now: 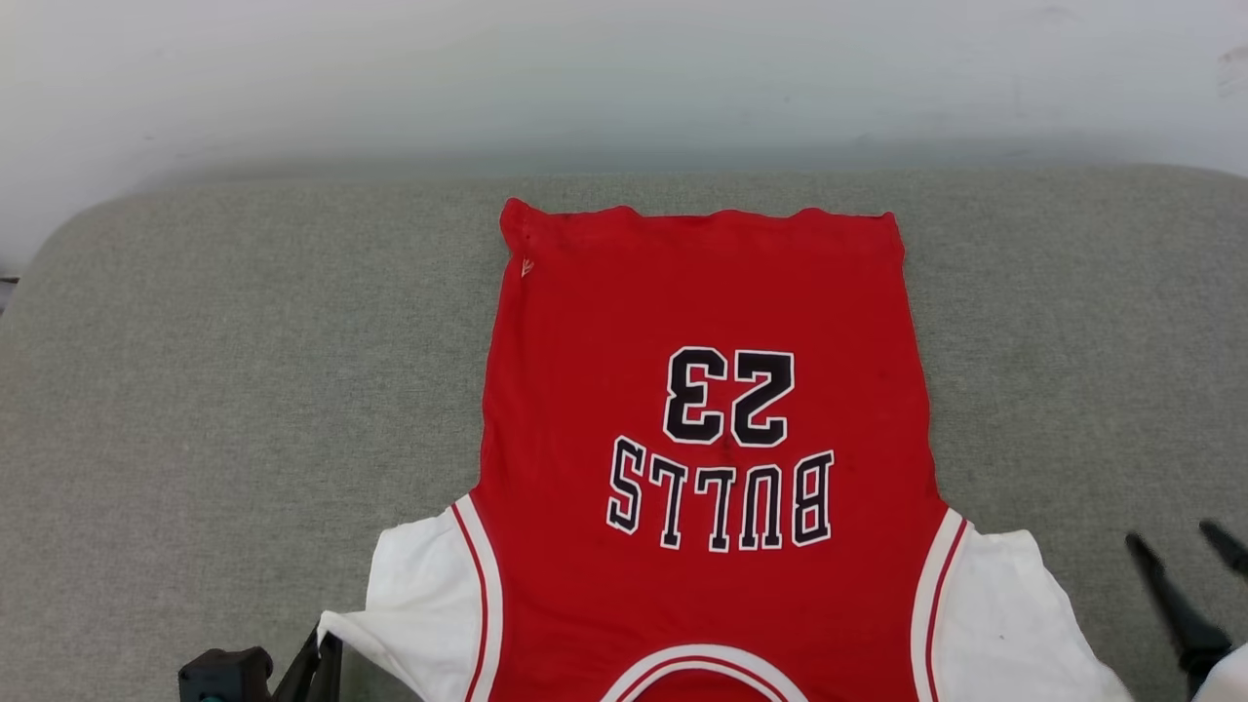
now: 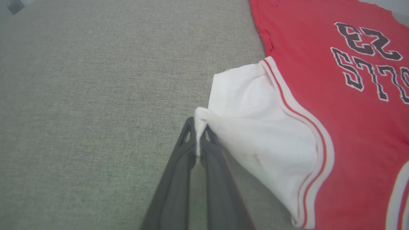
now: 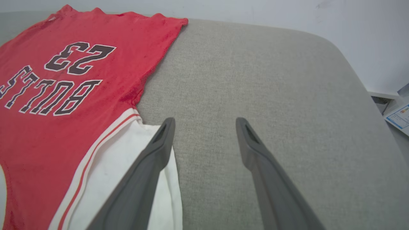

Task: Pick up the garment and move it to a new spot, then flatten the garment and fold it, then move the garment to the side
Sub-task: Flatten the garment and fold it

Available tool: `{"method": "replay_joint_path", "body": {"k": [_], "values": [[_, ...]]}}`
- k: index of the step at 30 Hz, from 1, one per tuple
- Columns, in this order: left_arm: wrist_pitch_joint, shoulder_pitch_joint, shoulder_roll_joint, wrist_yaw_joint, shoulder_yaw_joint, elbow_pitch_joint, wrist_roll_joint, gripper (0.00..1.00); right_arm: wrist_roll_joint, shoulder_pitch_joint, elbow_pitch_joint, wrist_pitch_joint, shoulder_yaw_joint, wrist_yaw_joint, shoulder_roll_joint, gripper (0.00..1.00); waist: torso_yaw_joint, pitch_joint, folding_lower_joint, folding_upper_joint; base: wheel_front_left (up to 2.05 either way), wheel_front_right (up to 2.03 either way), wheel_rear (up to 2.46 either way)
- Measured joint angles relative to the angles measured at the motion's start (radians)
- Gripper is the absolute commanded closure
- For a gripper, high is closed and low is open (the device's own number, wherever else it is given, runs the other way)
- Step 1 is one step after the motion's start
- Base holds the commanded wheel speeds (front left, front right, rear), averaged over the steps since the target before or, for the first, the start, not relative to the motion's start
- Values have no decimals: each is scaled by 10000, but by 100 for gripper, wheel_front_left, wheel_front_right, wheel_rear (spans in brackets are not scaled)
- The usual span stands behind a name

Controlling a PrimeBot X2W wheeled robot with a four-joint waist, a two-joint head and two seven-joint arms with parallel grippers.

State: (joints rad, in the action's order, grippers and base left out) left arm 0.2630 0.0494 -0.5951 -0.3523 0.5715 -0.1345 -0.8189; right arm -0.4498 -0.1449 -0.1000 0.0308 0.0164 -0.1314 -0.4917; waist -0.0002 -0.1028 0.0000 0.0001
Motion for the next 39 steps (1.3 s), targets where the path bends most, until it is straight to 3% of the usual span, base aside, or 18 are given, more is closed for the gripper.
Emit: {"method": "replay_joint_path", "body": {"k": [7, 14, 18, 25, 28, 34, 39], "values": [[0, -264, 230, -52, -155, 606, 539, 100, 121, 1639, 1898, 901, -1097, 2, -872, 0, 245, -481, 1, 0, 0, 0, 0], [0, -895, 614, 2, -226, 1164, 1118, 100, -412, 4673, 2259, 2278, -694, 2, -1893, 0, 761, -1319, 2, 0, 0, 0, 0], [0, -1361, 897, 88, -257, 1452, 1476, 100, -709, 6595, 1597, 3751, 54, 2, -2263, 0, 1136, -1949, 3, 0, 0, 0, 0], [0, -1880, 1528, 280, -326, 1887, 2029, 100, -1958, 9370, -215, 8362, 1522, 2, -2759, 0, 1854, -3196, 3, 0, 0, 0, 0], [0, -2013, 1820, 382, -385, 1987, 2228, 100, -2010, 10377, -754, 9620, 1722, 2, -2838, 0, 2159, -3733, 3, -1, 0, 0, 0], [0, -2225, 2355, 690, -616, 2052, 2615, 100, -1419, 11735, -1801, 10744, 1908, 4, -2598, 0, 2736, -4714, 3, 0, 0, 0, 0], [4, -2322, 2671, 965, -838, 2013, 2863, 100, -997, 12205, -2625, 10606, 1958, 4, -2165, 0, 3083, -5376, 3, -1, 0, 0, 0]]}}
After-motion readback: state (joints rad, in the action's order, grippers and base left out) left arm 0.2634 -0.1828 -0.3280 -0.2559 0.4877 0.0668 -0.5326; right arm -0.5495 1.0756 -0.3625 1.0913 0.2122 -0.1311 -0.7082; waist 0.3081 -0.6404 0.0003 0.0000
